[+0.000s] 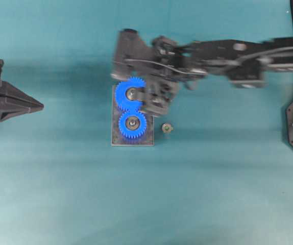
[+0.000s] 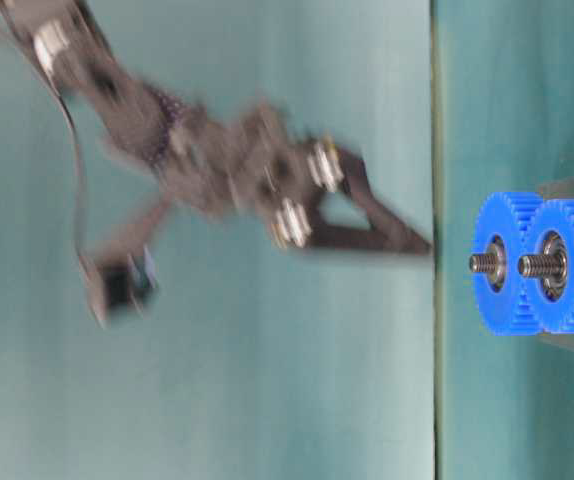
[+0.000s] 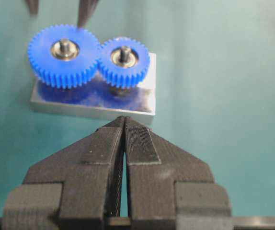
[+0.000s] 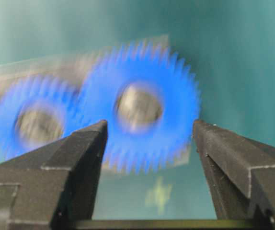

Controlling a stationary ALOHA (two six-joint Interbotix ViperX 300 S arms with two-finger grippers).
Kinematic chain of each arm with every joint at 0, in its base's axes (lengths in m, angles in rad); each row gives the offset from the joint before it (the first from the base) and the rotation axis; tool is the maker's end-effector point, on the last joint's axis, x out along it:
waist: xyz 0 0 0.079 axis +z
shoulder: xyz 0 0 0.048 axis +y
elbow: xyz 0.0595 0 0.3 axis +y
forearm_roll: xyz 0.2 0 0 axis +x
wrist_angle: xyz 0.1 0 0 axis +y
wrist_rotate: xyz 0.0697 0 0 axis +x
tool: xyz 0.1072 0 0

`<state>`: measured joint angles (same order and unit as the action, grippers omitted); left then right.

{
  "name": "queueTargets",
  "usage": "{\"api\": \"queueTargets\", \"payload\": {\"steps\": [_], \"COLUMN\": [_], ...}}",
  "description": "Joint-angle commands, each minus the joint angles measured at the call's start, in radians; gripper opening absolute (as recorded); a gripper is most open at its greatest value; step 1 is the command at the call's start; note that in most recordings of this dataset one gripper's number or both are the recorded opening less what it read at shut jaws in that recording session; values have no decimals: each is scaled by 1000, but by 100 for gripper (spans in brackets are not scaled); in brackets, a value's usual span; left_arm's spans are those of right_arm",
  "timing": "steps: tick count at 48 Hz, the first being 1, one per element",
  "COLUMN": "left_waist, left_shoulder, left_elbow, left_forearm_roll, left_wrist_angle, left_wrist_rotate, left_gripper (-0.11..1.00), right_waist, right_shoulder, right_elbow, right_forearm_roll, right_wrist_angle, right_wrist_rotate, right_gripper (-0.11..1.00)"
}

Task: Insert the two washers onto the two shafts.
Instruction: 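Move the right gripper back over the lower steel washer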

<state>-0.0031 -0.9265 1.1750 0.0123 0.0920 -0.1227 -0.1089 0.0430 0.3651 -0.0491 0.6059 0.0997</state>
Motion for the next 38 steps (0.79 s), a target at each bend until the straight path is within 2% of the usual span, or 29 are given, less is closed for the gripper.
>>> {"api": "queueTargets", "payload": {"steps": [1,6,10,18,26,38], "left_waist": [-2,-2,0,3,2,2], "left_shoulder": [0,-5,-11,-15,-17,-14], "left_elbow": [-15,-17,-15,-17,-26,-35], "left_forearm_roll": [2,2,2,2,2,2], "left_wrist_angle": [-9,-11,-11,-11,-9,-8], "left_wrist_rotate": [2,8,8,8,6,5], "left_gripper": [0,0,0,0,0,0], "right_waist": [41,84,124,166,160,152], "right_shoulder": [-112,-164,-166,-84,3,31], "right_elbow": [63,144,207,296,302,324], "right_forearm_roll": [2,3,3,3,0,0], "right_wrist_angle": [-12,-41,-110,-275,-325,-331], "right_wrist_rotate": [15,20,28,32,31,31], "right_gripper": [73,73,72,68,66,66]}}
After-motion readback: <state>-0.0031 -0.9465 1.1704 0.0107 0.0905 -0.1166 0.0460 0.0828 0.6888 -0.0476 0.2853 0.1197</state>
